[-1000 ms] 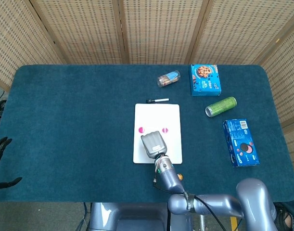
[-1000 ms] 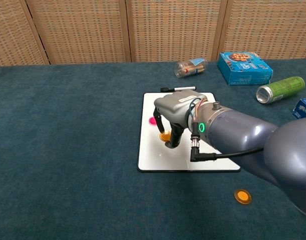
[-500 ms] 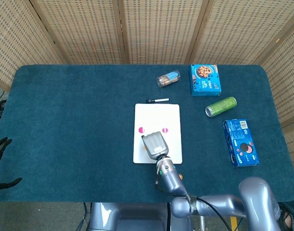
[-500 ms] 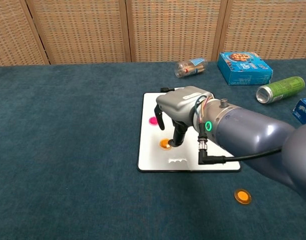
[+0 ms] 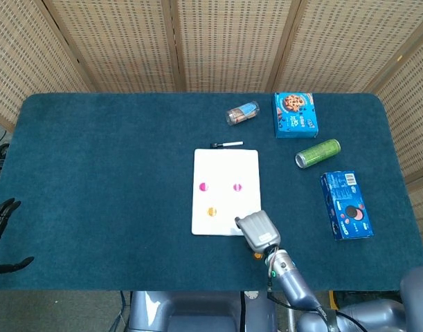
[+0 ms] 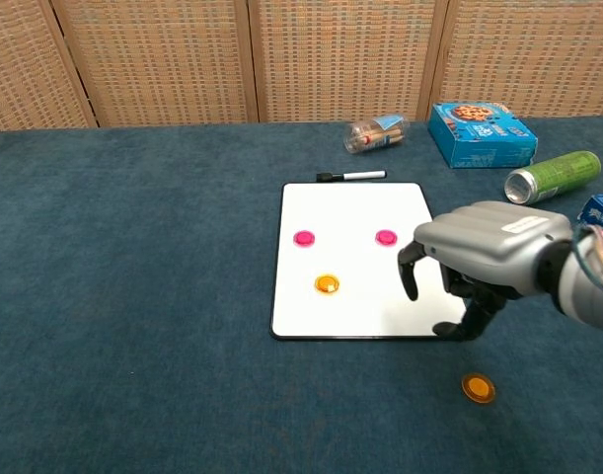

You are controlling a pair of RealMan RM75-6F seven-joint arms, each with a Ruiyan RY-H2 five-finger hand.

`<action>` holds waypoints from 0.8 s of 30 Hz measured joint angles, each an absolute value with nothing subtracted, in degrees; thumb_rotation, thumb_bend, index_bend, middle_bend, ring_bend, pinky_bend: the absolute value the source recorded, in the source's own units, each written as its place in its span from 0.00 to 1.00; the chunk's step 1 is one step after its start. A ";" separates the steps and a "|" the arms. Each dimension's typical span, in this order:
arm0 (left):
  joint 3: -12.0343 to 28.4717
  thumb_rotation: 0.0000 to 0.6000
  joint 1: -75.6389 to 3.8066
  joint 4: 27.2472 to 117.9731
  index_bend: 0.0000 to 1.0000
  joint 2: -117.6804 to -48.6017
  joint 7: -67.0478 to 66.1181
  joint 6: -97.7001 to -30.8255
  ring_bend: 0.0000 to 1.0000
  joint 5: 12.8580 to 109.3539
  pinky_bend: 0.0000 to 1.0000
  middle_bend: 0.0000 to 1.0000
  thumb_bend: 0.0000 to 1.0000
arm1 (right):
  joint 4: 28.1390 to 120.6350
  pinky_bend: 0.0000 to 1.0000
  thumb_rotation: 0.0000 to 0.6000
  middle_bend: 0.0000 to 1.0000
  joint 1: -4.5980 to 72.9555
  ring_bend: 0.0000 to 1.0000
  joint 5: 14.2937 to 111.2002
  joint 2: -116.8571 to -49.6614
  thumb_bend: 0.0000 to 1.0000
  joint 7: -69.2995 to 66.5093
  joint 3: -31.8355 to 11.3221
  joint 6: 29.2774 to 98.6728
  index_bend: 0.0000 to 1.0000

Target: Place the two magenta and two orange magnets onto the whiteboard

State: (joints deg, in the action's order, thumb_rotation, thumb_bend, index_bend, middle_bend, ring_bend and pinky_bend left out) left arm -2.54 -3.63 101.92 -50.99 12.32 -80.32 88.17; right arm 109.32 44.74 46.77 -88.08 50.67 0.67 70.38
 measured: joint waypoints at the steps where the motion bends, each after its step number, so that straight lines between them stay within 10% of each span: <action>1: -2.57 1.00 -3.61 101.94 0.00 -51.03 12.19 -80.37 0.00 88.25 0.00 0.00 0.02 | 109.63 1.00 1.00 0.99 44.10 1.00 47.74 -87.66 0.36 49.89 1.52 70.40 0.40; 24: -2.87 1.00 -3.39 102.24 0.00 -51.66 10.17 -80.73 0.00 88.57 0.00 0.00 0.02 | 103.62 1.00 1.00 0.99 35.41 1.00 61.87 -89.01 0.36 40.11 7.59 68.39 0.40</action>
